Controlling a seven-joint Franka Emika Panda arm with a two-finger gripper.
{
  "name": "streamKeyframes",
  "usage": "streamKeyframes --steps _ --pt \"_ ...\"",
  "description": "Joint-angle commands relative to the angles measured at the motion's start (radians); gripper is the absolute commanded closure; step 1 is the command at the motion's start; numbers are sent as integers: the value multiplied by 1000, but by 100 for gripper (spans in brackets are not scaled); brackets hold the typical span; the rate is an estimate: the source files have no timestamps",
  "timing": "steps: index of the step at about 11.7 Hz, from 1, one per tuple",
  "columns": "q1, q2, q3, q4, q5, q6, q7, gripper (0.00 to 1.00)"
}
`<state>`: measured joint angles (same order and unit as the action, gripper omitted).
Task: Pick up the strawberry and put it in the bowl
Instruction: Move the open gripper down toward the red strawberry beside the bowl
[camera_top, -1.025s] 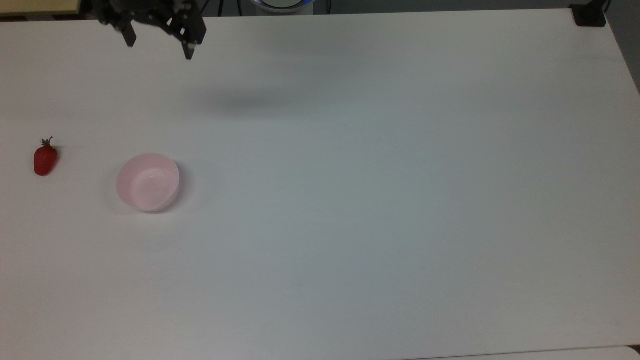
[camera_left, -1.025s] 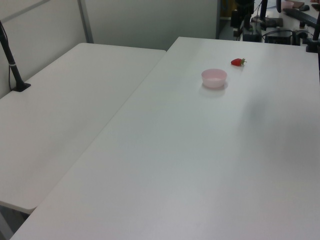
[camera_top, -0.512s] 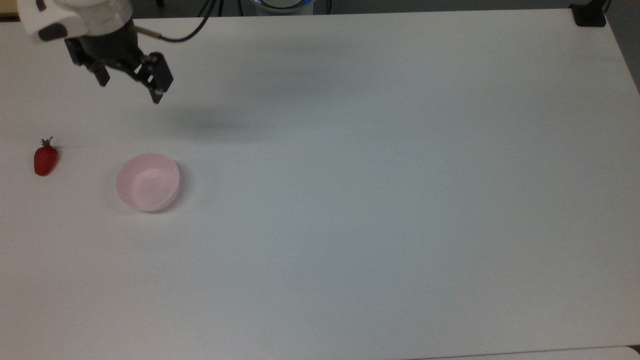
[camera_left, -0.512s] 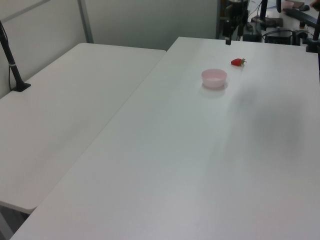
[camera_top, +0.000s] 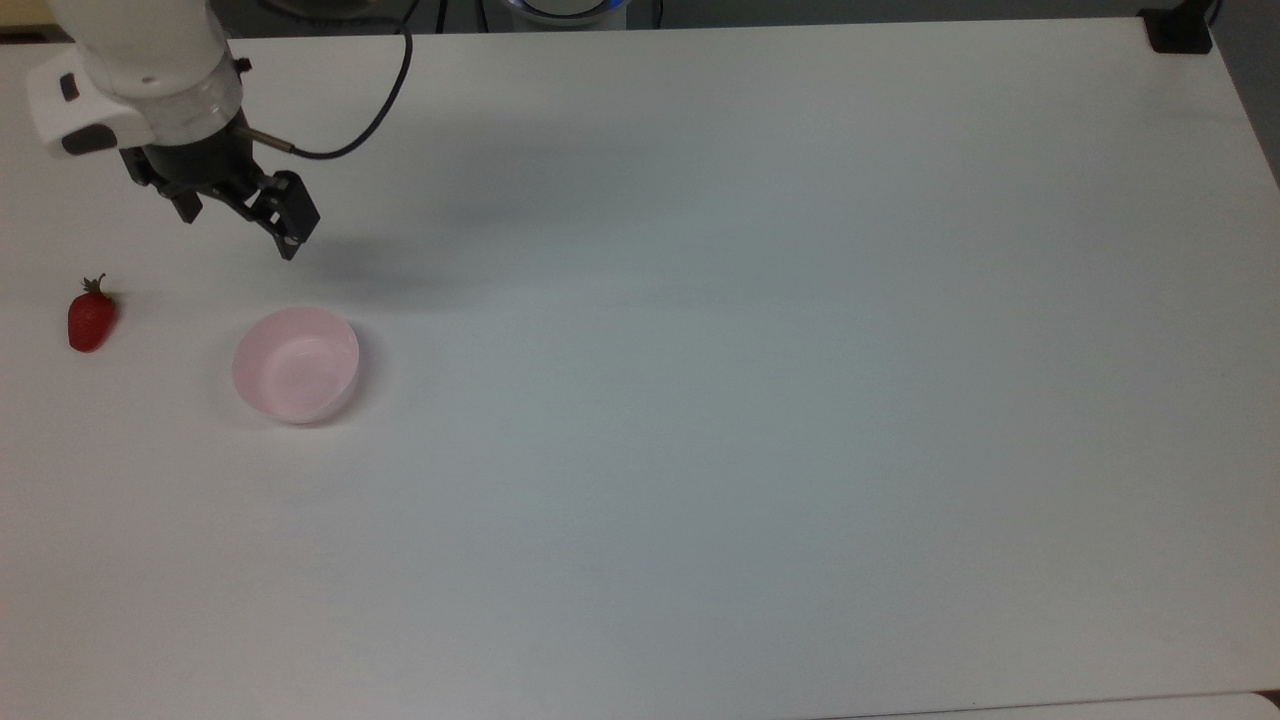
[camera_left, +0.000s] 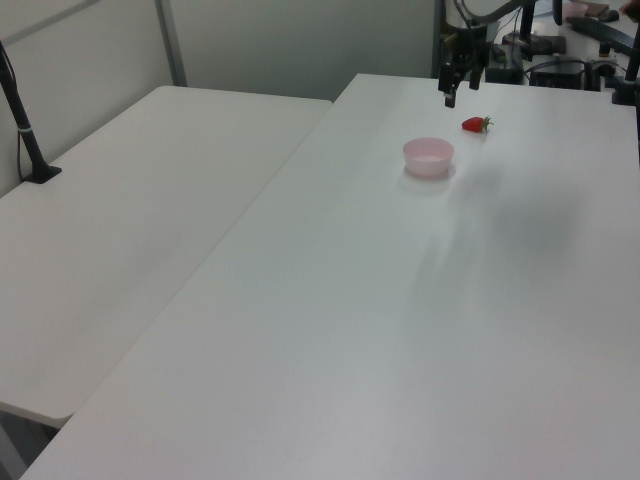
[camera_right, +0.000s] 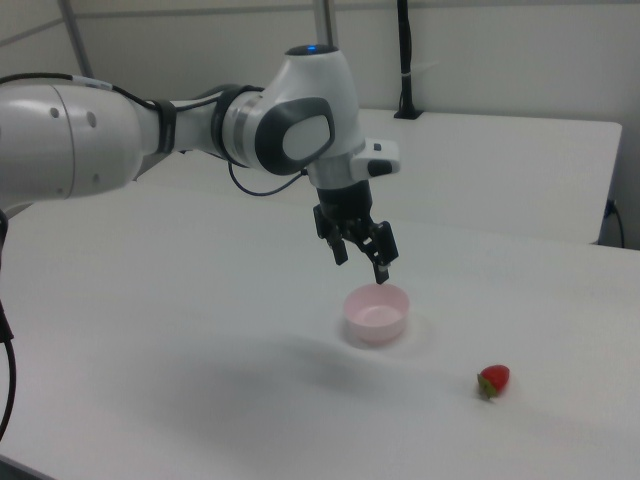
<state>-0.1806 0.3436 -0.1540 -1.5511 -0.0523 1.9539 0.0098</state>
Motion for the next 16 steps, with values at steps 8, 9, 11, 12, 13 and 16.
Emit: streamKeyframes --steps 8,9,11,12,13,16 --pt "-34 110 -3 2 -3 115 87 0" --pt "-34 118 -3 2 -4 115 102 0" --pt "-33 133 -3 2 -6 117 110 0" --pt "-33 147 -3 3 -4 117 110 0" --pt "-30 159 -3 3 -4 122 113 1" --pt "-34 178 -3 3 -7 201 173 5"
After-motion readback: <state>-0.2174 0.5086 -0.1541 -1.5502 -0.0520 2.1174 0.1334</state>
